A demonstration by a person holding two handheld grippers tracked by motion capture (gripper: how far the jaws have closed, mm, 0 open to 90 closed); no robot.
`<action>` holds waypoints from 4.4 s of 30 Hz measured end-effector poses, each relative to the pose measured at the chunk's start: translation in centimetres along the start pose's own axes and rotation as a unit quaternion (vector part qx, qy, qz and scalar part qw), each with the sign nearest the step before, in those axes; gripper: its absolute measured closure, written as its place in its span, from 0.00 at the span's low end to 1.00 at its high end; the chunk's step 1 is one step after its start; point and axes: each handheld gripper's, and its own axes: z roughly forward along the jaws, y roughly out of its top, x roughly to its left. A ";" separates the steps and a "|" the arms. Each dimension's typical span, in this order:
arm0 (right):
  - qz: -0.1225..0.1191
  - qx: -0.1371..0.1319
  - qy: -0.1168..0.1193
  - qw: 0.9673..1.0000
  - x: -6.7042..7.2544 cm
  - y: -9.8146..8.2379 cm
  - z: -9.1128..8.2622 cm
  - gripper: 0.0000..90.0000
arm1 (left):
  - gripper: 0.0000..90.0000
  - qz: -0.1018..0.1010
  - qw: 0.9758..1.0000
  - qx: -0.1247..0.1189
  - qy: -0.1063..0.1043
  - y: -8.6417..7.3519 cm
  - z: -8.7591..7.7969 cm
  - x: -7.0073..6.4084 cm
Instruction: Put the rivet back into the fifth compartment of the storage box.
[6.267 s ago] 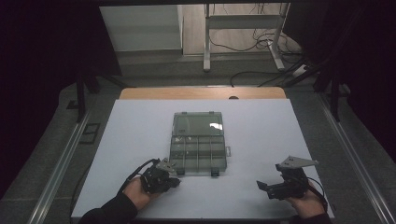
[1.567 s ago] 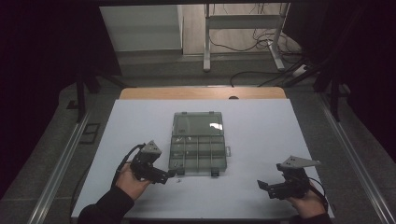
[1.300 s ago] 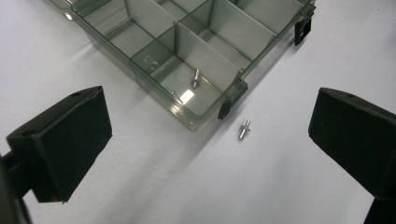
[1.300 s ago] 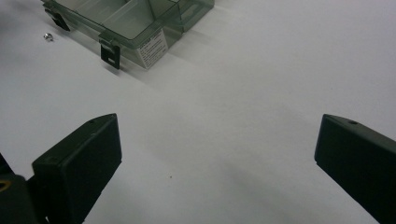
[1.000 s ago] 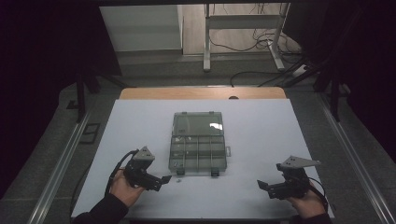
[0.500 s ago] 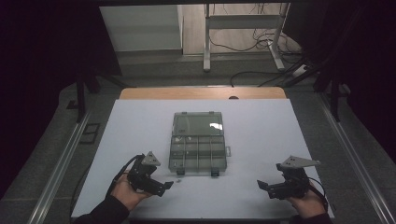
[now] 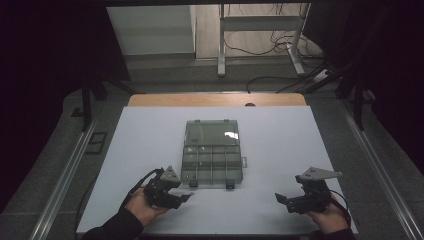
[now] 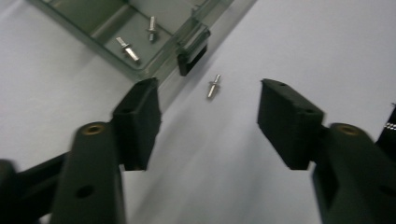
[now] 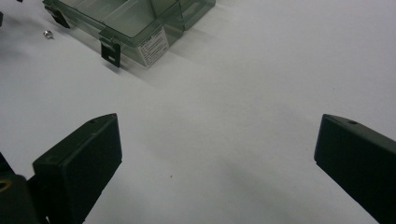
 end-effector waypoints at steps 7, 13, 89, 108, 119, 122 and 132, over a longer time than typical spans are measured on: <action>-0.002 0.003 0.000 1.000 0.0 0.0 0.0 0.01 | 0.61 0.012 1.000 0.016 -0.012 0.7 1.3 -0.2; -0.003 0.003 -0.001 1.000 0.0 0.0 0.0 0.01 | 0.68 0.023 0.999 0.033 -0.003 1.2 2.6 -0.4; 0.001 0.001 0.000 1.000 0.0 0.0 0.0 0.01 | 0.92 -0.002 1.000 -0.021 -0.010 2.8 -1.1 0.8; 0.000 0.004 0.001 1.000 0.0 0.0 0.1 0.01 | 0.92 -0.017 0.999 -0.043 0.009 3.4 -1.7 2.4; 0.001 0.007 0.001 1.000 0.0 0.0 0.1 0.01 | 0.92 -0.026 0.998 -0.052 0.010 3.8 -1.6 3.3; 0.001 0.006 0.002 1.000 -0.1 0.0 0.1 0.01 | 0.92 -0.026 0.998 -0.053 0.013 3.9 -1.4 3.5; 0.001 0.007 0.002 1.000 -0.1 0.0 0.2 0.01 | 0.92 -0.031 0.998 -0.056 0.014 4.2 -0.8 4.0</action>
